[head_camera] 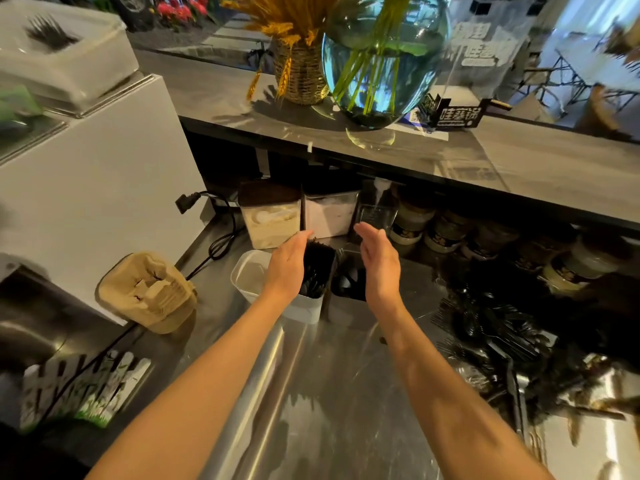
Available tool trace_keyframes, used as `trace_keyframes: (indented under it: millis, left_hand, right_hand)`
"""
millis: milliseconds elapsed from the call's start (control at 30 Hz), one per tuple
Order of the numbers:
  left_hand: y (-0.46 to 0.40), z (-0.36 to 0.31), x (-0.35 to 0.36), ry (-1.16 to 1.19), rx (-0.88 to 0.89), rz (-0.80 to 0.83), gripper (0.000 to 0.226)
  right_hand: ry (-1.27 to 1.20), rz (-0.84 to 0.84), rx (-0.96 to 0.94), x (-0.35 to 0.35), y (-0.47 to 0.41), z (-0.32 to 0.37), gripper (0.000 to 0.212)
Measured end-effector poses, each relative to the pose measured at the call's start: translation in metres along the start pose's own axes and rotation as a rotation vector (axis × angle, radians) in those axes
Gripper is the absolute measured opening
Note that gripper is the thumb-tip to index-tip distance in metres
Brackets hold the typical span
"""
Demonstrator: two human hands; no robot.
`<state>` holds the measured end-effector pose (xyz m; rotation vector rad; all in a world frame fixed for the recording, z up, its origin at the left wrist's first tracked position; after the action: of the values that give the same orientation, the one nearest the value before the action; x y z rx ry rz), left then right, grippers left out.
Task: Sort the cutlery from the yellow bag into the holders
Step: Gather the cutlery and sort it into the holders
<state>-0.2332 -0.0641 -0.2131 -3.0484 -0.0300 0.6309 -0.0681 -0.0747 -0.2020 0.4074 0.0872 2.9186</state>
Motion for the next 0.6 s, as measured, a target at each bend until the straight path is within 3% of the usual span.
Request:
trace_keyframes:
  millis: [167,267,367,600]
  left_hand:
    - [0.021,-0.061,0.027,0.18,0.126,0.015,0.049]
    - [0.035,-0.088,0.067,0.348,0.047,0.096,0.051]
    - [0.055,-0.111,0.117,0.439,-0.05,0.151,0.034]
    - [0.105,-0.121,0.24,0.444,-0.212,0.226,0.025]
  right_hand:
    - [-0.158,-0.033,-0.061,-0.024,0.021,0.029,0.038]
    - [-0.194,-0.067,-0.097,-0.05,0.038,0.046,0.038]
    - [-0.177,-0.12,-0.11,-0.094,0.053,0.062,0.036]
    - [-0.077,-0.331,0.028,-0.243,0.091,0.057,0.032]
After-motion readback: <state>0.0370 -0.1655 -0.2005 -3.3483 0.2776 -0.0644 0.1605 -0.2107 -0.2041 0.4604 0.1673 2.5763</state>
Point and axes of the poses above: each hand's wrist, its own y-axis away from the middle knuckle, its own x-axis out of the palm, z = x × y, the point moved 2 cm from there along -y, towards the middle knuckle, and after that the axes turned 5 degrees about -y, right-handed, at the moved point
